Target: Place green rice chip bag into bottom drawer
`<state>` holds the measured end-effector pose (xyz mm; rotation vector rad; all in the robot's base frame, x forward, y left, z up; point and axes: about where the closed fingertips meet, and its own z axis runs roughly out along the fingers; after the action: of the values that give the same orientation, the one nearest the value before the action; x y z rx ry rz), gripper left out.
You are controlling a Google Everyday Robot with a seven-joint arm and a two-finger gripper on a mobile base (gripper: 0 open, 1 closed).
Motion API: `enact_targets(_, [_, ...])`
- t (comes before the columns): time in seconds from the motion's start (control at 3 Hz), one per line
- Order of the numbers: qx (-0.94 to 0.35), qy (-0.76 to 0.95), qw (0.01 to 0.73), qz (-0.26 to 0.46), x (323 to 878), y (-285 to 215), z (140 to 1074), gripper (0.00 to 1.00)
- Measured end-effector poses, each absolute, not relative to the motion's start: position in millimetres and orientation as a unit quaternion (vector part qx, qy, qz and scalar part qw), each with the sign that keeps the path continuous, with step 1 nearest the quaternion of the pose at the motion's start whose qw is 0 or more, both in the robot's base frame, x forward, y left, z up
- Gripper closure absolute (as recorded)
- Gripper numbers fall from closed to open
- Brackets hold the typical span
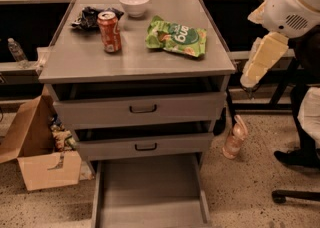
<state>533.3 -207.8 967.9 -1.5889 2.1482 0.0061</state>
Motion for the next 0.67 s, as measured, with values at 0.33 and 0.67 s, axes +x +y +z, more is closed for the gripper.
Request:
enact_targets(0.33, [-0.567,0.785,0.249,0.025,565.5,-206.7,957.6,0.0])
enact_targets(0.67, [-0.567,0.785,0.249,0.025,565.5,-206.7,957.6,0.0])
